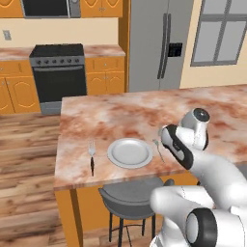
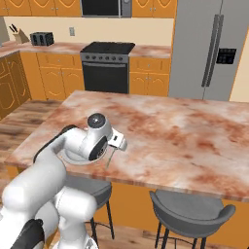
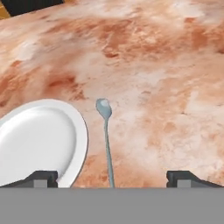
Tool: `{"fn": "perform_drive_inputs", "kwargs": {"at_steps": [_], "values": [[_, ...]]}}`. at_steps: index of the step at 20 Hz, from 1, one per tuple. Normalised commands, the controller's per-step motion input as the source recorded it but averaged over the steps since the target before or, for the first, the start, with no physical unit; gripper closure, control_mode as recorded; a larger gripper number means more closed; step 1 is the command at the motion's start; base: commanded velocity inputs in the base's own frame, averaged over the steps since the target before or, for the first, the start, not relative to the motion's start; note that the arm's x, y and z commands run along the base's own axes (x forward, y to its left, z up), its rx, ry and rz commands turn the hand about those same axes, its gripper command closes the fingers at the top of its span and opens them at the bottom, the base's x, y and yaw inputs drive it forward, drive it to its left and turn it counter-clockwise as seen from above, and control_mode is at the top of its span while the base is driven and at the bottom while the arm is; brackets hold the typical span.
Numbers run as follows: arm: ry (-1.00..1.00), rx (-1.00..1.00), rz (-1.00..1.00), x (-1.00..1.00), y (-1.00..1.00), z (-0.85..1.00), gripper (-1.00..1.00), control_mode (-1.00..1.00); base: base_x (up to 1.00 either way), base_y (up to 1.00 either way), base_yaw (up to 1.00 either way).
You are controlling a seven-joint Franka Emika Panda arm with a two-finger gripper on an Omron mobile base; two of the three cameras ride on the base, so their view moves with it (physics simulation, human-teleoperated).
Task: Take the fork and place it on the left side of the plate. Then take the spoon and place it on the right side of the plate. Make sure they're directly next to the plate.
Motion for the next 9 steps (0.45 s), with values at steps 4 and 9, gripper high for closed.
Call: {"fn": "perform_drive_inputs", "kwargs": {"at_steps": [4,9], "values": [[-0.05,0.00,-0.02,-0.44,0.00,0.74,-1.00,-1.00,0.00,0.00,0.00],[-0.04,0.00,-0.04,-0.44,0.00,0.67,-1.00,-1.00,0.00,0.00,0.00]]}}
